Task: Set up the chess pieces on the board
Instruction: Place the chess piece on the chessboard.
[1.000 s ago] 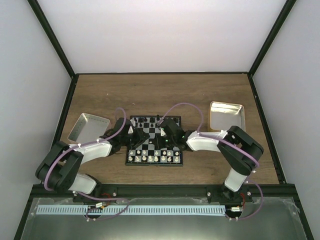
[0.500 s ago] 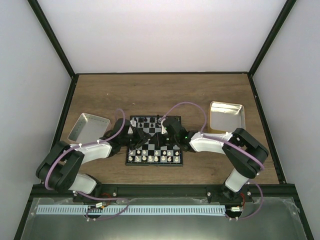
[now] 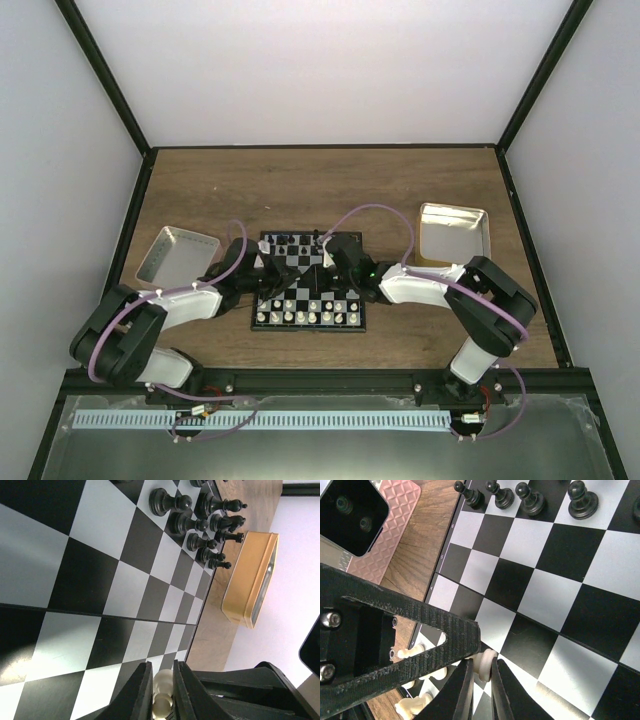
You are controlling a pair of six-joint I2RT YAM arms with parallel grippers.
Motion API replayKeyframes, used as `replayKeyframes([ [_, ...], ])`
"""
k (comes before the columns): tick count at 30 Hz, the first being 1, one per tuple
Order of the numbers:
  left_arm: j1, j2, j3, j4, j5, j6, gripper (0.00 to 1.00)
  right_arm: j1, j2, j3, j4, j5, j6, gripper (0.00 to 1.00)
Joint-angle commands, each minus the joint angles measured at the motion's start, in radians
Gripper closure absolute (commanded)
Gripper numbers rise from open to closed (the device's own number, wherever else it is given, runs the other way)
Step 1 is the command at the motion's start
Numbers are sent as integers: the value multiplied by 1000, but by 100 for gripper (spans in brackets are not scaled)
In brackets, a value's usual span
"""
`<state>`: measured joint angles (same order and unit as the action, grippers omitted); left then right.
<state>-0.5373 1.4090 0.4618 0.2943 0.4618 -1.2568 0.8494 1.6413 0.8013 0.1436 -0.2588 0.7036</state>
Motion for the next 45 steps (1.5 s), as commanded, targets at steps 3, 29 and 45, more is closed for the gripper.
replayKeyframes([
  [3, -6, -26, -6, 45, 28, -42, 91, -4, -30, 1, 44, 0, 37, 88],
  [29, -90, -72, 286, -690, -347, 501, 96, -4, -233, -32, -210, 232, 58, 57],
  [45, -314, 143, 518, -959, -545, 656, 96, -10, -550, -127, -490, 628, 109, 42],
])
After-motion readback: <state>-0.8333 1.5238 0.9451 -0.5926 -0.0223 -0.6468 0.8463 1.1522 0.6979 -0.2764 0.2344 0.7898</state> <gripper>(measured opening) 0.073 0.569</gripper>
